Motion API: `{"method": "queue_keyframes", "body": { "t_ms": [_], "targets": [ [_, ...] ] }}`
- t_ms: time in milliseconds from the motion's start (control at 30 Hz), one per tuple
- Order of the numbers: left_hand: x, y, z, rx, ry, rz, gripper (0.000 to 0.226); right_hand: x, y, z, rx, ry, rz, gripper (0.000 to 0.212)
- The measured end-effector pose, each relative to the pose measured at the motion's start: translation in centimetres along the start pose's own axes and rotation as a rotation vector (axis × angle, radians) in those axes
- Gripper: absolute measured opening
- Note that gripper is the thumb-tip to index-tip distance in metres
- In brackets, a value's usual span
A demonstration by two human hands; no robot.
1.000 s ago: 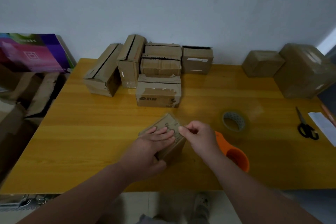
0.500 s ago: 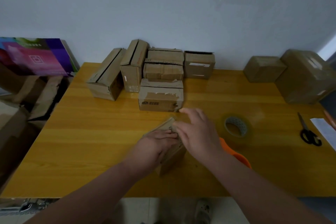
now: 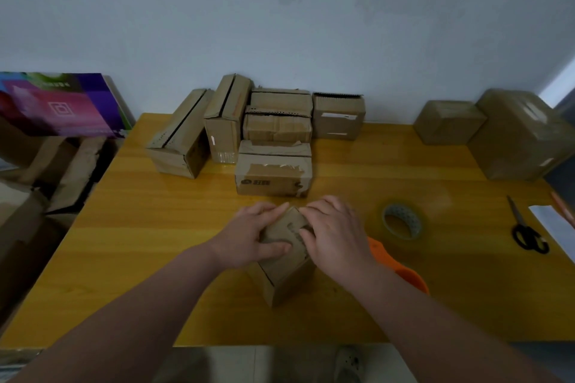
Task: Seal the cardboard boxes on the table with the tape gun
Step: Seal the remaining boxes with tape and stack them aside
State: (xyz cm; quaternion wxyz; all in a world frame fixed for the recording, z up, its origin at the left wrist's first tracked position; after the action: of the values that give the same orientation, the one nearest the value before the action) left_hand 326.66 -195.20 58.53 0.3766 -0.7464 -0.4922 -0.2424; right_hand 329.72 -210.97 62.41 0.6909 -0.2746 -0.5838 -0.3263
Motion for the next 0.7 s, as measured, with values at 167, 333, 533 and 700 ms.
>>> {"method": "queue_keyframes", "body": {
  "t_ms": [167,333,533,700],
  "targets": [
    [-0.5,0.1,0.2,-0.063,0.196,0.019,0.091,-0.2,-0.2,0.0,0.001,0.068,-0.025,0.043],
    [-0.5,-0.5,-0.4,-0.065,0.352,-0.016,0.081,-0.5,-0.2,0.1,-0.014,0.116,-0.051,0.04],
    [-0.7,-0.6,-0.8,0.029,0.41,0.02,0.07,-0.2,-0.4,0.1,-0.012,0.137,-0.06,0.035],
    [-0.3,-0.9,-1.6,0.064,0.43,0.024,0.06,1.1,-0.7,-0.8,-0.12,0.238,-0.102,0.04]
  ]
}}
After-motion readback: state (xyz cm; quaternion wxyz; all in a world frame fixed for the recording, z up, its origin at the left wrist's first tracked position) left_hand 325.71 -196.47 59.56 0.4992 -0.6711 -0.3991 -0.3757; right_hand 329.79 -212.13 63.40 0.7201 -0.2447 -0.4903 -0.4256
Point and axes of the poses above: each hand's wrist, its own y-axis towards the middle knuckle, its own x-axis out of the back of the hand, z = x × y, the point moved 4 cm from there along y, towards the middle knuckle, and after that the axes turned 7 degrees about z, right-handed, at the moved point
